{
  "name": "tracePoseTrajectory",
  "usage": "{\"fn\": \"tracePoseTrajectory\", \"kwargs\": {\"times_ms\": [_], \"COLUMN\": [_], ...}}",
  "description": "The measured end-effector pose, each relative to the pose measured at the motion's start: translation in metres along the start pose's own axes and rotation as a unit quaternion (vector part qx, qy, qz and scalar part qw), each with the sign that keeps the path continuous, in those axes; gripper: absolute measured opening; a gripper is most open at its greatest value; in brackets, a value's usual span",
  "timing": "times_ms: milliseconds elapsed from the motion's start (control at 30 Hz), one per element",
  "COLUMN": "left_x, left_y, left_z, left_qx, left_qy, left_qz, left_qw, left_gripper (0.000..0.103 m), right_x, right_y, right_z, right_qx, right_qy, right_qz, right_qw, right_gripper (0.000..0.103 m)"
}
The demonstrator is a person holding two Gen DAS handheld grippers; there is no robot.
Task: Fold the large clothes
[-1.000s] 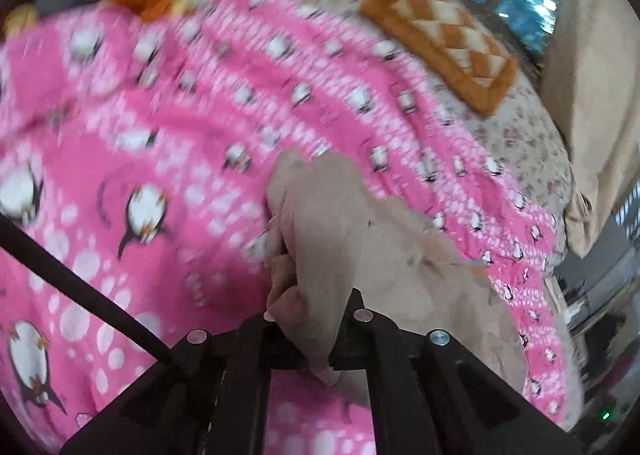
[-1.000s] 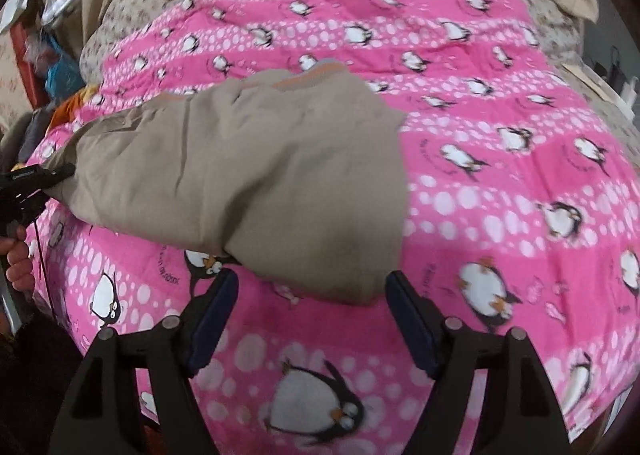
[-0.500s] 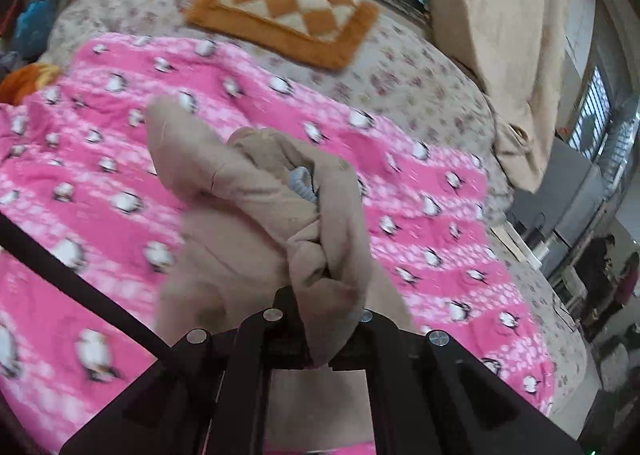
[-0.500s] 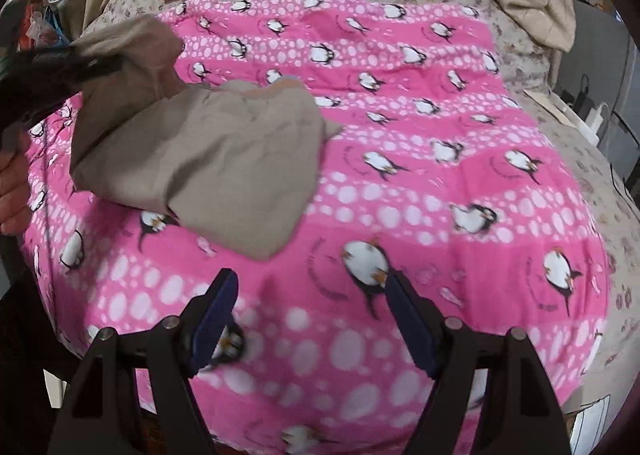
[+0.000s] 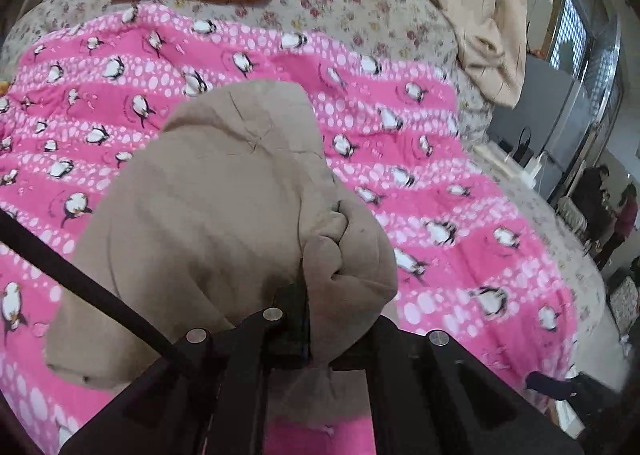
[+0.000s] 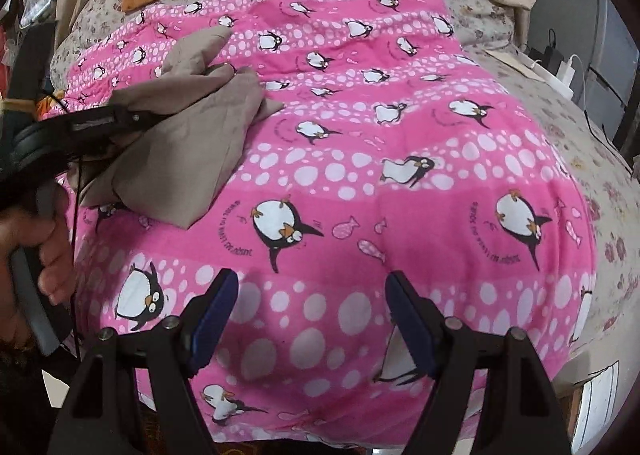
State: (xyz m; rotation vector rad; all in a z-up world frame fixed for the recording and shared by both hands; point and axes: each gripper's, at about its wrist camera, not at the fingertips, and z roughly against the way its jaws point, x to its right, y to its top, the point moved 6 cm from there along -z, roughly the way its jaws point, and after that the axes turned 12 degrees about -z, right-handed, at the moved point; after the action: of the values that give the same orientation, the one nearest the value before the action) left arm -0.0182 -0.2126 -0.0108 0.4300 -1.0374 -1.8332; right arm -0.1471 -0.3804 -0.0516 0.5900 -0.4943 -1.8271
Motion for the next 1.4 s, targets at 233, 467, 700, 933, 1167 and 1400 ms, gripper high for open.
{"fn": "tracePoseTrajectory", "kwargs": {"times_ms": [233, 467, 700, 933, 1167, 1400], "left_x": [0.001, 0.0, -0.015, -0.09, -0.139, -0.165], "left_y": [-0.014, -0.037, -0.032, -0.02, -0.027, -0.029], "left_z": [-0.003, -0.006, 0.054, 0.078, 0.071, 0.085], "left_qx": [-0.011, -0.037, -0.021, 0.026, 0.014, 0.021], "left_qy": [-0.008, -0.054, -0.103, -0.014, -0.002, -0.011], "left_qz": [-0.025, -0.045, -0.056, 0.006, 0.092, 0.134], "left_qw": [0.9996, 0.9968, 0.9929, 0.9995, 0.9957, 0.9907], "left_gripper": [0.0, 0.003, 0.016, 0.017, 0.017, 0.017], "right_x": [0.001, -0.01, -0.037, -0.106, -0.139, -0.12], "right_y": [0.011, 0.011, 0.034, 0.054, 0.066, 0.086], "right_z": [0.0, -0.006, 0.017, -0.001, -0.054, -0.018], "right_qx": [0.016, 0.016, 0.081, 0.075, 0.018, 0.08], "right_qy": [-0.005, -0.014, 0.073, 0.199, 0.216, 0.221], "right_qz": [-0.024, -0.026, -0.056, -0.056, -0.1, -0.109], "right_qw": [1.0, 0.999, 0.992, 0.976, 0.971, 0.966], "right_gripper": [0.08, 0.08, 0.08, 0.08, 0.068, 0.006]}}
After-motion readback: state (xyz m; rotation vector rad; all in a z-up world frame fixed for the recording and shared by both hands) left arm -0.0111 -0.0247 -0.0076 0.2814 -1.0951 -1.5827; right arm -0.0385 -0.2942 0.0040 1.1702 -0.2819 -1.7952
